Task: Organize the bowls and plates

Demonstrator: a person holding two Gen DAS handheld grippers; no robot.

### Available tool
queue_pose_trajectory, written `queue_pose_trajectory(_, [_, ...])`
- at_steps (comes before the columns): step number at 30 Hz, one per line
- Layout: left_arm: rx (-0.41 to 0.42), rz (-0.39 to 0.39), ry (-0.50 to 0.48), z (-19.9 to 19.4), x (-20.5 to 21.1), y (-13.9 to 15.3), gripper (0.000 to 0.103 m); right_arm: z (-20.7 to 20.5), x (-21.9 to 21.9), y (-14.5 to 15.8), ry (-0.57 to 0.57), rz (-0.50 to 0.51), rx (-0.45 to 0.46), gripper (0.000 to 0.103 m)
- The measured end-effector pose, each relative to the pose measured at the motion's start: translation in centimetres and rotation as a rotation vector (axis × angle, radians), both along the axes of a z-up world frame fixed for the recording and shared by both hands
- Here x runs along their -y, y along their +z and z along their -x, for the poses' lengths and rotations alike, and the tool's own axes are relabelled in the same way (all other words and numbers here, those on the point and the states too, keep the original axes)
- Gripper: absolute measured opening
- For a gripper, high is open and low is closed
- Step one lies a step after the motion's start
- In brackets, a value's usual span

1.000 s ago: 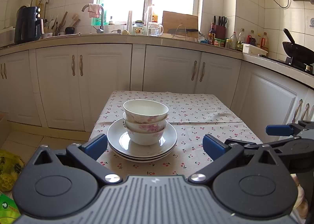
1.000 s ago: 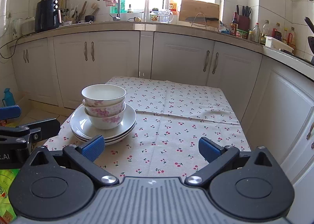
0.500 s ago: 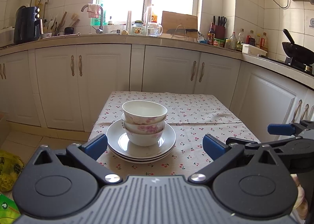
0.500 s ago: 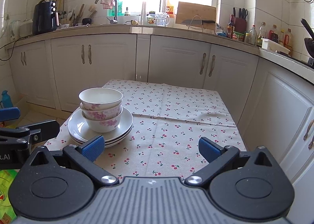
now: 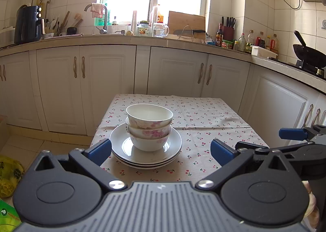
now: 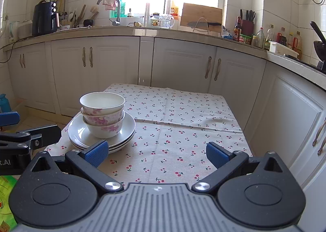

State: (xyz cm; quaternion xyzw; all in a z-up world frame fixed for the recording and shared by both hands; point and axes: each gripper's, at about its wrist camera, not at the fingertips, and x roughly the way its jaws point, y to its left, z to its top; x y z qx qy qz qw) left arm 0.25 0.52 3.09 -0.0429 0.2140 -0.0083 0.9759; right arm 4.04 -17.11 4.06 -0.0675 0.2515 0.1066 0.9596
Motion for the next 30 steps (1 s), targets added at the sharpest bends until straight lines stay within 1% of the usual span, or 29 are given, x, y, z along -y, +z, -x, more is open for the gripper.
queue_pose_trajectory(30, [0.0, -0.005, 0.0, -0.1, 0.29, -0.05, 0.102, -0.12, -0.11, -0.12, -0.023, 0.011, 0.003, 0.103])
